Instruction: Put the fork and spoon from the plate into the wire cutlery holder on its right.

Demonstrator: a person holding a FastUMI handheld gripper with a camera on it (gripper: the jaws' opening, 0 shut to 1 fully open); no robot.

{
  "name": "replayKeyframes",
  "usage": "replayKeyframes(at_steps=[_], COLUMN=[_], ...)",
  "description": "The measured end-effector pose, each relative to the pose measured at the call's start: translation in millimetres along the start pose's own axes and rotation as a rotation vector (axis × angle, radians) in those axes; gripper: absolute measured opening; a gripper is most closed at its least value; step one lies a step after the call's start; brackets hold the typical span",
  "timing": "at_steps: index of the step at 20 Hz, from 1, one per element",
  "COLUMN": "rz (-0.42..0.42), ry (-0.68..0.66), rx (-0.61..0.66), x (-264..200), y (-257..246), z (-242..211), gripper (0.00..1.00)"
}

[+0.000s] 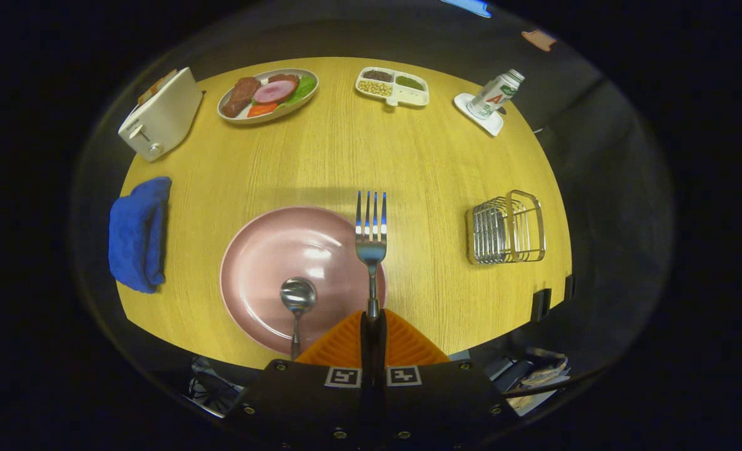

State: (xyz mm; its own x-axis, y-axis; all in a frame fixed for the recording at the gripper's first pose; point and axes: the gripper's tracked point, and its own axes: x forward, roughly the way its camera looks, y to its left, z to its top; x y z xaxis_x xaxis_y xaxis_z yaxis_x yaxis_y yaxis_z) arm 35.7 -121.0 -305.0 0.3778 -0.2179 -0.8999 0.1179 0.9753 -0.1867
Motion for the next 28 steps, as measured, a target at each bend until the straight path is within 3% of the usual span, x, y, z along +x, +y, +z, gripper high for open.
replayKeyframes(at_steps=[8, 17, 28], rz=[-0.09, -0.114, -0.079], ry=[0.042, 0.15, 0.351], rx=[0.14, 0.232, 0.149], x=[-3.2, 16.0, 40.2], y=[-95.6, -158.8, -177.4], z=[13.3, 11.6, 5.8], gripper=[0.0, 0.0, 0.01])
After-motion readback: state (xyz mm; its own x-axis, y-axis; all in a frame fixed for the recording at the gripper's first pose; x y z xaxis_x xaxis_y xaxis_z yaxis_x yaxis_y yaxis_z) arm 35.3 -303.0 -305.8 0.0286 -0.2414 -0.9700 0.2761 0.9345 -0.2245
